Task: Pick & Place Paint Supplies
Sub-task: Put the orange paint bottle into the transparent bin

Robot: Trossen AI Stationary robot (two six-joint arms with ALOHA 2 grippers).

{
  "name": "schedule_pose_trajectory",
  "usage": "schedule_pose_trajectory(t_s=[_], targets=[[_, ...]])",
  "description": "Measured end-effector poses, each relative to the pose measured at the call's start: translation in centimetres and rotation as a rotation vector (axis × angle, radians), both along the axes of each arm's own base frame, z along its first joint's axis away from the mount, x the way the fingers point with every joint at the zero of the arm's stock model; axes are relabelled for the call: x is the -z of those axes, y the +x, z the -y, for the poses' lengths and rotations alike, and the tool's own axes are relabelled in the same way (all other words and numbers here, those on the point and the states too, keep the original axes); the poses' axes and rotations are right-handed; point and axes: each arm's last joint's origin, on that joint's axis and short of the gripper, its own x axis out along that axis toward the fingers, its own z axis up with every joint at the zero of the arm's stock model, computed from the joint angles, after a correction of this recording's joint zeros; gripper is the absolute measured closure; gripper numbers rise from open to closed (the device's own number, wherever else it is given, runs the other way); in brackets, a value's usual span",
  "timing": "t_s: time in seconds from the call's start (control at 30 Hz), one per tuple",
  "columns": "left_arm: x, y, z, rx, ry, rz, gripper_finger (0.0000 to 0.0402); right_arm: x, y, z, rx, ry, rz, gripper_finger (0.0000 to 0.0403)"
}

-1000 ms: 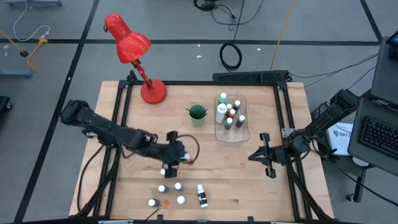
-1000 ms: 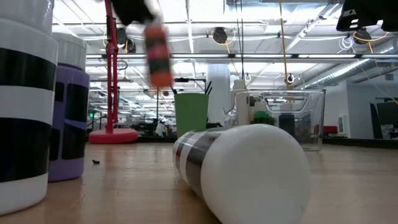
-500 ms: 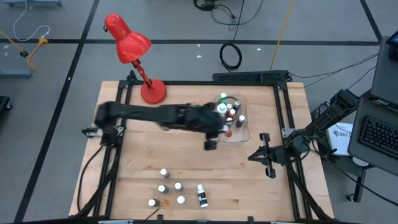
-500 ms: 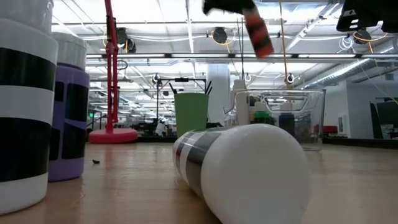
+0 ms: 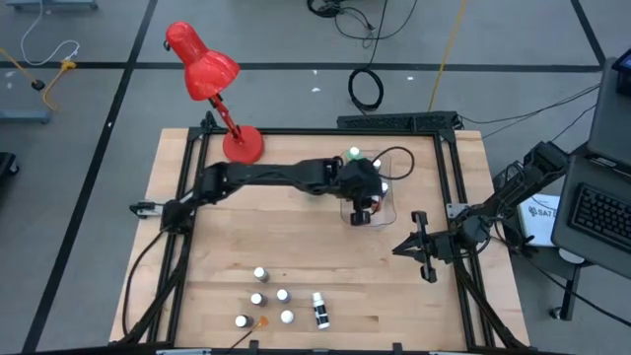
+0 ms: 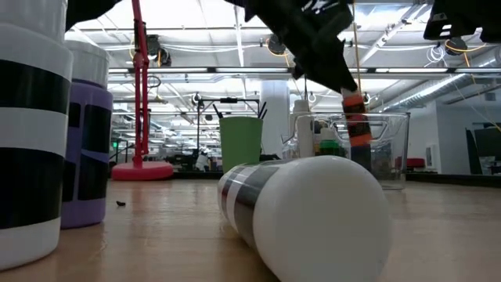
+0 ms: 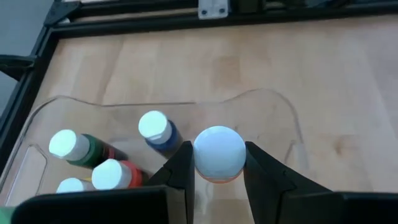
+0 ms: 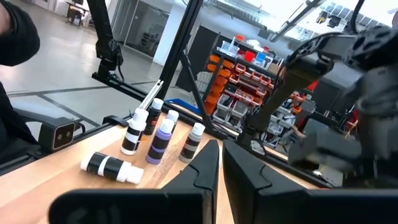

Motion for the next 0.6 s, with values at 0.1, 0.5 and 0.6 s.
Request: schedule_pose_trajectory(t_s=[0.1,0.5,0.6], targets=[[1.0,0.4,-0.4,-0.008,0.001,-0.013,0.0312,0.0,0.0,0.0,0.000,-0.002,0.000,0.0387],[2.7,1.1,-0.7,-0.005,0.025,-0.020,0.0312,-0.1,0.0,0.0,0.000,0.003,0.006,0.0387],[3.4,1.2,-0.8,-0.027,0.056,-0.040,0.0312,-0.1,0.0,0.0,0.000,0.003,0.006,0.0387]])
